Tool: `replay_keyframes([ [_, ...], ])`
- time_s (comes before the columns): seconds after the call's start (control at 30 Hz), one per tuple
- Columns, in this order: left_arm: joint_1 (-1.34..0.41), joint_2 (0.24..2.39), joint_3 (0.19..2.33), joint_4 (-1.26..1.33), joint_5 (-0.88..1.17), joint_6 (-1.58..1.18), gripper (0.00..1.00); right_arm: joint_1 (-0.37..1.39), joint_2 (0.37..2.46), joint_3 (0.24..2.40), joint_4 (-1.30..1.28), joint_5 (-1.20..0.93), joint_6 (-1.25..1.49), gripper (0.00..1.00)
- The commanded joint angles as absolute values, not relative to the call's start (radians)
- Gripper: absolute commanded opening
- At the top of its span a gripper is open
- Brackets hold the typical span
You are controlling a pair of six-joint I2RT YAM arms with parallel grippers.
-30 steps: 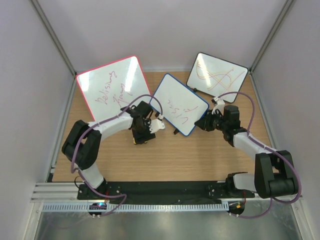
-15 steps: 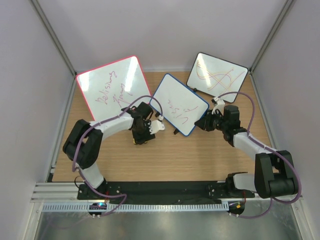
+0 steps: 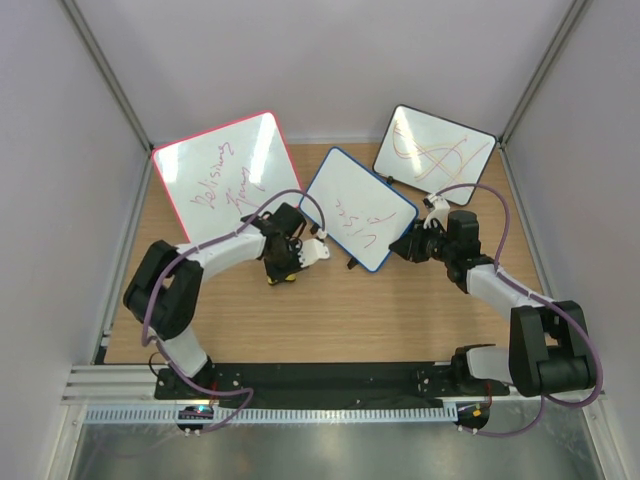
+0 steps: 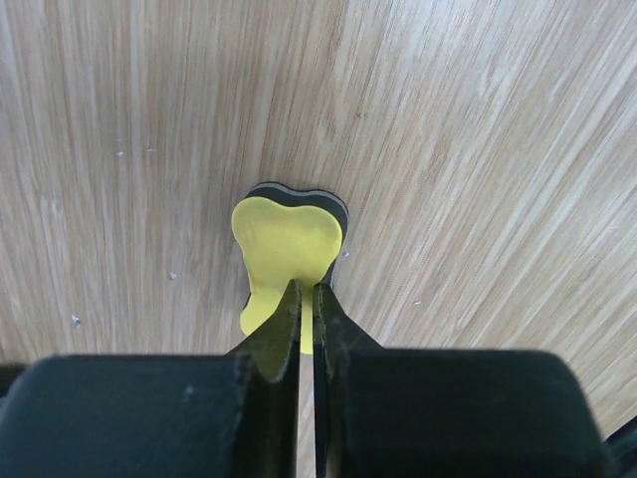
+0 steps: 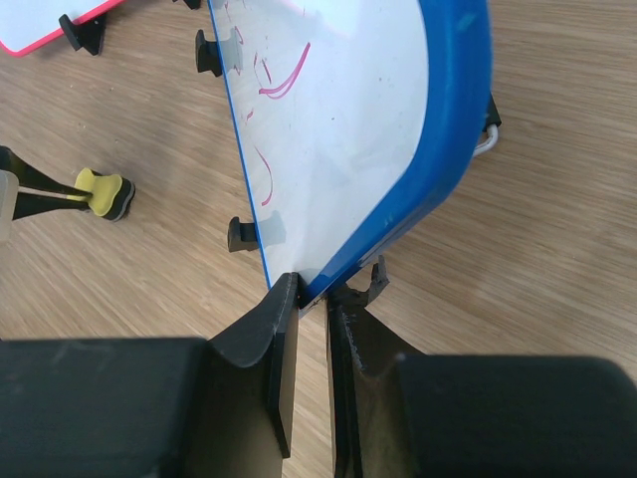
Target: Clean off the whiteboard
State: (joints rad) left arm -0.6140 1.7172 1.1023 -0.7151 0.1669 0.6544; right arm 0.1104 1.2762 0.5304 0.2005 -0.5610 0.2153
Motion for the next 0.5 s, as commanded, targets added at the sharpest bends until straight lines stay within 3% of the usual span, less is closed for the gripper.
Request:
replay_keyframes([
  [0.0,-0.615,1.689,1.117,-0.695,0.204,0.611,0.0,0.123,1.278,0.549,0.193,-0.54,0.17,0.01],
  [0.23,-0.604,1.629,1.253,-0.643,0.235,0.503,0.0,0.13,1.281,0.554,0.19,-0.538,0.164,0.01],
  [0.47,-0.606,1.71,1.417,-0.58,0.236,0.434,0.0,0.138,1.284,0.558,0.179,-0.532,0.16,0.01],
])
